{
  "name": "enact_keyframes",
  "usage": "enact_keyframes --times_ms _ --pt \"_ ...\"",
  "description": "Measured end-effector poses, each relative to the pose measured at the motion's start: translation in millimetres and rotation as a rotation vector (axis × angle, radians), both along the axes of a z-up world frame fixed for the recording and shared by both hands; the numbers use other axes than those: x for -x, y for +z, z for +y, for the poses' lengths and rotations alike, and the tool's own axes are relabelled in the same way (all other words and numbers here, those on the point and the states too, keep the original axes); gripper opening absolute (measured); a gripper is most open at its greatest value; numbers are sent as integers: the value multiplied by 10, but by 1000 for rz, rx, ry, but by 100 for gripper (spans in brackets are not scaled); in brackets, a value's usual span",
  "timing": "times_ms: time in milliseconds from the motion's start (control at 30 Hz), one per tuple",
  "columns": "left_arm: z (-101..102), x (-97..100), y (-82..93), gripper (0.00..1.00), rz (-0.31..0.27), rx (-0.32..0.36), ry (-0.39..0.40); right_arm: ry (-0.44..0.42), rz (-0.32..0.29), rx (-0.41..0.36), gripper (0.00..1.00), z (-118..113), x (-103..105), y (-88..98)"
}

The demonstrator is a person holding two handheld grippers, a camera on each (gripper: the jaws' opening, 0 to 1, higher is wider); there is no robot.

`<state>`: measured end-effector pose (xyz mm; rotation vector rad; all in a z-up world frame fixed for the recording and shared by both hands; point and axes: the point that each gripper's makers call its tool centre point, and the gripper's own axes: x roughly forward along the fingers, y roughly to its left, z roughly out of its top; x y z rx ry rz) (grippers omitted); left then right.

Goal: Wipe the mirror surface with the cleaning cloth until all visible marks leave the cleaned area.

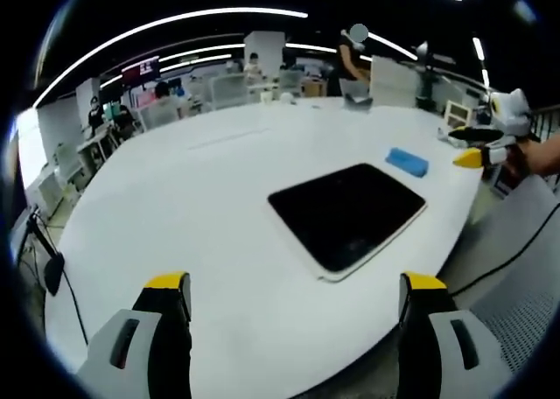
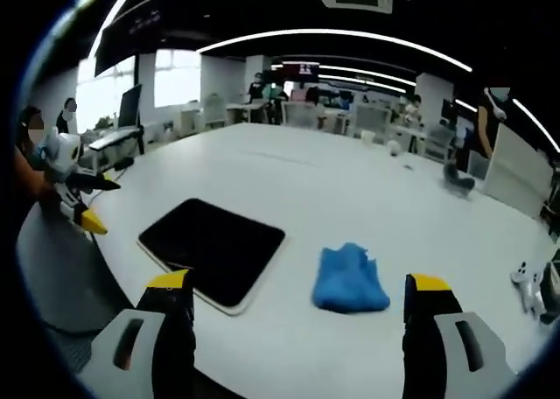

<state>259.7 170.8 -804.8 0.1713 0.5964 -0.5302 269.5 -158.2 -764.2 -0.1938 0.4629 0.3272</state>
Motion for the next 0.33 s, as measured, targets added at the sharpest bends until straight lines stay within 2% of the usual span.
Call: enact_keyframes --times_ms 100,200,333 --pt "19 5 -8 99 2 11 24 15 44 -6 100 3 -1 -102" --pt "-21 9 -12 99 -1 -8 9 45 40 56 100 6 9 -135" --pt "-35 18 -4 99 0 5 6 26 38 36 100 -33 -2 -112"
